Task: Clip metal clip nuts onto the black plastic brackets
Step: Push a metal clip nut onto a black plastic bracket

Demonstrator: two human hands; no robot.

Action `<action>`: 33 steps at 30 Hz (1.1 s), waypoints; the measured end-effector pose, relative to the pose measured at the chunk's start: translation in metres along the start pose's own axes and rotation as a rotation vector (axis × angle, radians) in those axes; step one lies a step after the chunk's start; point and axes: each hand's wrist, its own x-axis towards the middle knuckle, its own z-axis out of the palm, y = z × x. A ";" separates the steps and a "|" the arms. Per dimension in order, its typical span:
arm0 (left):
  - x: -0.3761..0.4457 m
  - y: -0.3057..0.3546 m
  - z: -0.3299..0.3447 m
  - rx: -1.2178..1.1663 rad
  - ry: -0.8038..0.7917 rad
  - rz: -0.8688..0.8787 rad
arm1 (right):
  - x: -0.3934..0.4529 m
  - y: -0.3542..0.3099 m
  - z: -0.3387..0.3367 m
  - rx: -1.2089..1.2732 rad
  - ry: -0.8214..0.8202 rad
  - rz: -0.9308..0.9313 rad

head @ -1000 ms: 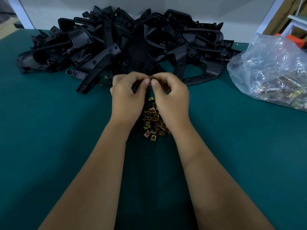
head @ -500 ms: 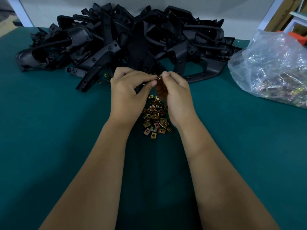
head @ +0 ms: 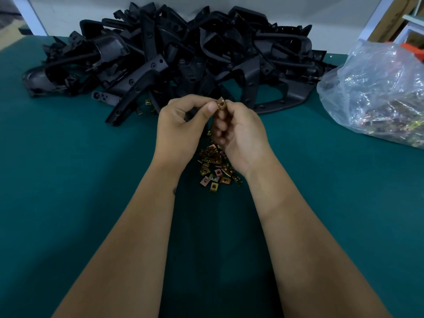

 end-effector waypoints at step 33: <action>-0.003 0.003 0.010 -0.167 0.155 -0.129 | -0.007 0.028 0.017 -0.764 0.373 -0.726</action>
